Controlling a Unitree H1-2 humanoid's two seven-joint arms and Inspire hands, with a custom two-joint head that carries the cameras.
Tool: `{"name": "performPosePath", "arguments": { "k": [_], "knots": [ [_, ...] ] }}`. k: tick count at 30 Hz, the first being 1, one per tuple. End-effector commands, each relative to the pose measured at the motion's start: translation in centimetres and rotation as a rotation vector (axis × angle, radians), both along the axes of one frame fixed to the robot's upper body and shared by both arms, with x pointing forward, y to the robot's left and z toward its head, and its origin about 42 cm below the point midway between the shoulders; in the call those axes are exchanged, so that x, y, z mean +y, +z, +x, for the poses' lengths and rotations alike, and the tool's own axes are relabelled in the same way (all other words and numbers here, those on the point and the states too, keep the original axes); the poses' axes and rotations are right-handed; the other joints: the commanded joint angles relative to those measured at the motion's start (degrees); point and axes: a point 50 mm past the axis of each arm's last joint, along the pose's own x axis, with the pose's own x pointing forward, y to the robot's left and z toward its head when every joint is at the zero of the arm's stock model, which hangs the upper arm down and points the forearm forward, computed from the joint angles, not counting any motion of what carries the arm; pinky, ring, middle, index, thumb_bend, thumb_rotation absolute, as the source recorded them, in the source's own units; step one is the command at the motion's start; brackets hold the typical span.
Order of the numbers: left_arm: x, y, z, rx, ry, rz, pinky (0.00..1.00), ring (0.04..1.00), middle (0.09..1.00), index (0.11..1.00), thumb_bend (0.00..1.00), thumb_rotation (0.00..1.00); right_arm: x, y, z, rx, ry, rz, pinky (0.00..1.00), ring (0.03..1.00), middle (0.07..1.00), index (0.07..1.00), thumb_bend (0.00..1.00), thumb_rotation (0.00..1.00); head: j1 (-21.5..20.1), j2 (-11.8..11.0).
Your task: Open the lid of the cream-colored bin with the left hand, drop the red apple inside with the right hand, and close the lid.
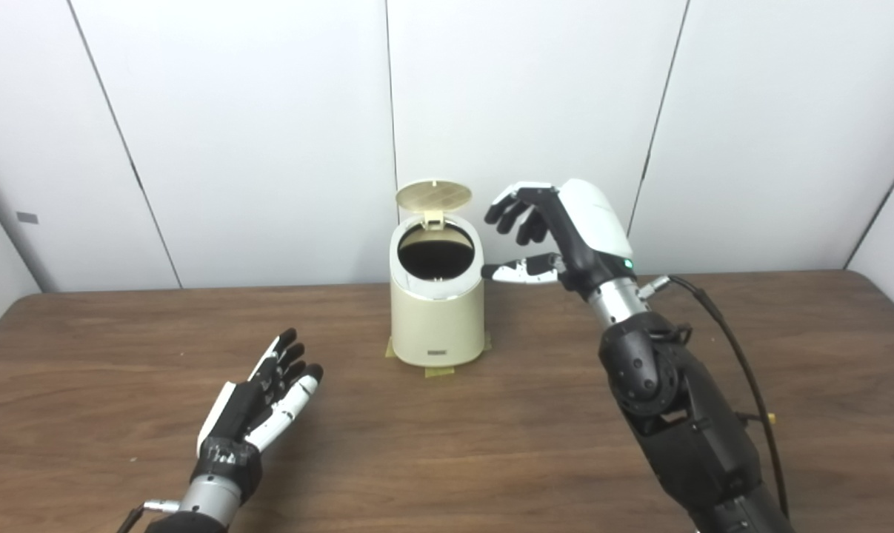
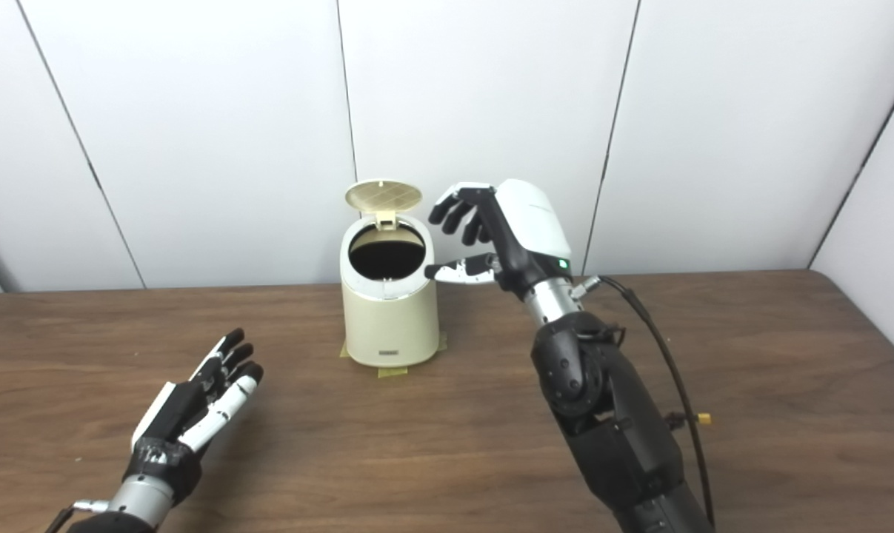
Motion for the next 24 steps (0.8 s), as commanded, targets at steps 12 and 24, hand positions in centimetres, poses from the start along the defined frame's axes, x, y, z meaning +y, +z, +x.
{"name": "performPosePath", "arguments": {
  "k": [12, 24],
  "knots": [
    [-0.8, 8.1, 6.5, -0.208, -0.027, -0.003, 0.89, 0.927, 0.92, 0.918, 0.41, 0.52, -1.8, -4.1, -5.2, 0.357, -0.023, 0.897, 0.56, 0.657, 0.661, 0.498, 0.51, 0.12, -0.6, -0.7],
    [-4.3, 13.8, 12.0, -0.286, -0.149, 0.064, 0.97, 0.948, 0.924, 0.916, 0.46, 0.66, -2.7, -8.3, -9.4, 0.434, -0.003, 1.206, 0.85, 0.915, 0.931, 0.919, 0.51, 0.7, -1.2, -1.5]
  ]
}}
